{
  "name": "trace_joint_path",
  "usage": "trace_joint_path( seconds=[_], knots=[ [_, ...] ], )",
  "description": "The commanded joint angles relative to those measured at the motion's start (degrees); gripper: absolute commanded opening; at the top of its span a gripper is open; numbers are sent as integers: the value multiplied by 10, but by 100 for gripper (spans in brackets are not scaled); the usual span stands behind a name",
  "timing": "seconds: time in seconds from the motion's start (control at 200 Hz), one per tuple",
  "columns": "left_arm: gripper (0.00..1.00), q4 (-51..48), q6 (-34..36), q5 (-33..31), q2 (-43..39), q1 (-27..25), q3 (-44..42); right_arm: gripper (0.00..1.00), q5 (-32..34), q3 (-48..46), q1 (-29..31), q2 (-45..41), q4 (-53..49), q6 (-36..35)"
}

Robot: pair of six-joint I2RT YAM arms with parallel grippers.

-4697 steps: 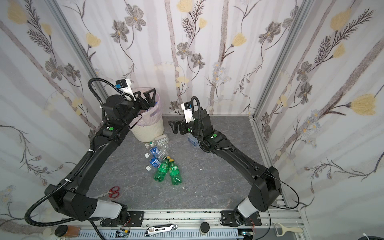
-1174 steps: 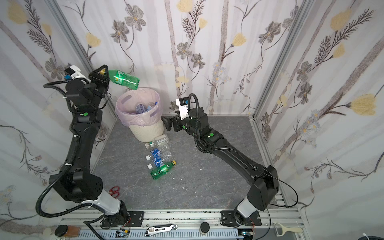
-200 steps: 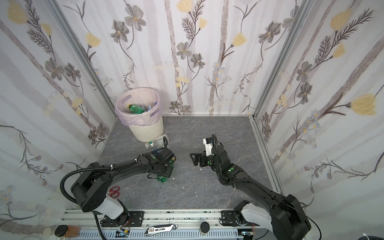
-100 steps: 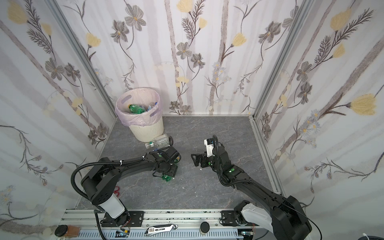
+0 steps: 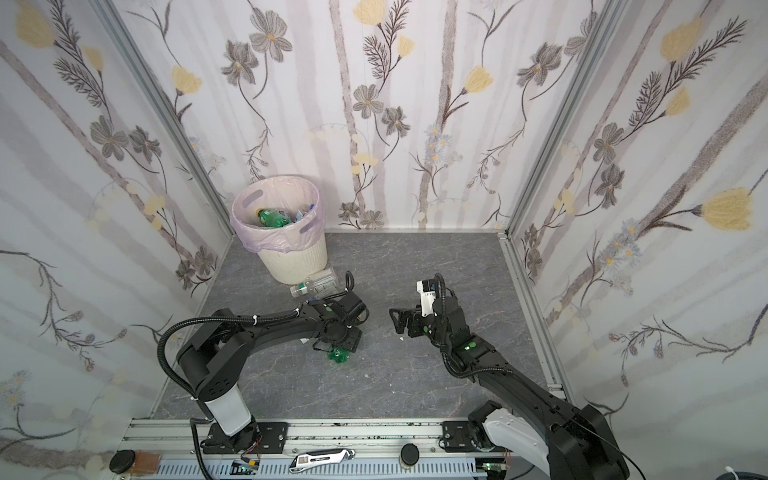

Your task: Throw the plastic bottles in the bin

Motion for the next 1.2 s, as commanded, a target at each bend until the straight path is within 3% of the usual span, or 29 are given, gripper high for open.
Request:
trace_joint_path(
  seconds=[0.0,0.195,0.644,1.194],
  knots=[
    [66,2,5,-7,-2,-1,5,100,2,-2,-2,0,22,4],
    [58,3,6,-4,1,-2,10,100,-4,-1,-3,6,32,8],
    [56,2,14,27,-6,8,53,100,-16,-4,-1,-6,48,0],
    [56,-4,4,85,-49,129,232,100,11,97,58,35,46,-43]
  ],
)
